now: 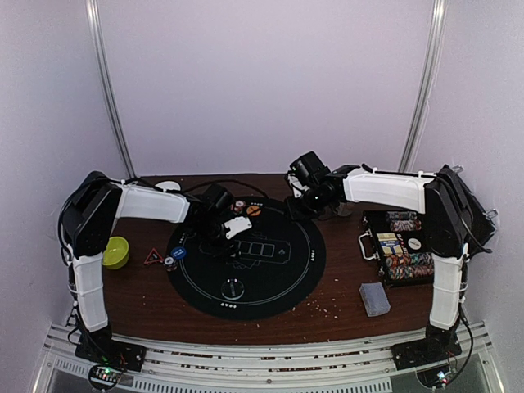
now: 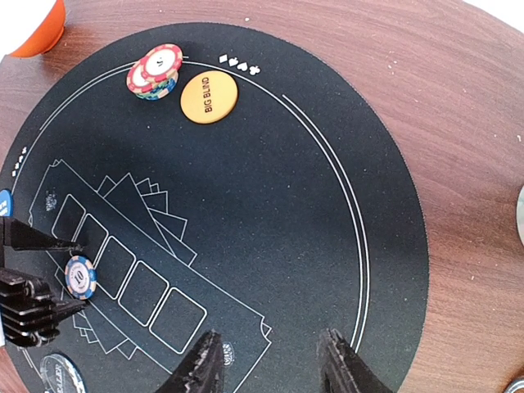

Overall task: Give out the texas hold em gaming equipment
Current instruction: Pick up the poker chip from the poker table mat, then place the poker chip in the big blind area.

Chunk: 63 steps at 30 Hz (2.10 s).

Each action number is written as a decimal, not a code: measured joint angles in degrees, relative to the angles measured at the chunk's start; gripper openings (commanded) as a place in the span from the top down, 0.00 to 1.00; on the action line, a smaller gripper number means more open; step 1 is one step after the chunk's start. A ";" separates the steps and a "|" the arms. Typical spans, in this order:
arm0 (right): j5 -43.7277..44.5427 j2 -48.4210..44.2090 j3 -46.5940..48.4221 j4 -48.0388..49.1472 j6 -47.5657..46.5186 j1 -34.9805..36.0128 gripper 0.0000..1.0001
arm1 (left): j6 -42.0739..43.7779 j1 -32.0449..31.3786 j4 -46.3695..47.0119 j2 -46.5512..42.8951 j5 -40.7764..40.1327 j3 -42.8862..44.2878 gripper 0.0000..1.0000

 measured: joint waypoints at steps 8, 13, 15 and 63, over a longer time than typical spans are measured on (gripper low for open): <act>0.52 0.00 -0.07 -0.22 -0.31 0.00 0.58 | -1.22 0.02 0.39 0.20 -1.40 0.02 0.57; 0.66 0.00 -0.09 -0.35 -0.48 0.00 0.58 | -1.18 1.33 1.84 0.20 -3.89 0.02 0.57; 0.74 -0.02 -0.09 -0.37 -0.52 0.00 0.58 | -1.05 2.60 2.95 0.28 -5.79 0.02 0.57; 1.73 -0.48 -0.81 -1.73 -1.92 0.00 0.57 | -8.13 20.04 10.80 5.95 -10.01 12.72 0.45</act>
